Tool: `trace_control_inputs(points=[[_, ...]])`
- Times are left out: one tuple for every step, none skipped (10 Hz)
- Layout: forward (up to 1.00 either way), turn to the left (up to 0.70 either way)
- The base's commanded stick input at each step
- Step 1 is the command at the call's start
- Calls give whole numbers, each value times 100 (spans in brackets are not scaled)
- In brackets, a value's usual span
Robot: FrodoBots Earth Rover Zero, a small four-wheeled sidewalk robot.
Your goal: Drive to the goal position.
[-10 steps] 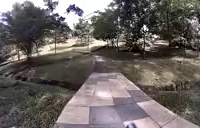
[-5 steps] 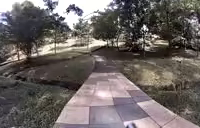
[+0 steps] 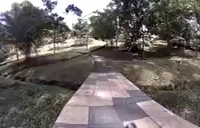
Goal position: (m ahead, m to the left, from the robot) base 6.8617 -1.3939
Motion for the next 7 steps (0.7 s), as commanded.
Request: trace_control_inputs(points=[[0, 0], [0, 0], [0, 0], [0, 0], [0, 0], [0, 0], [8, 0]])
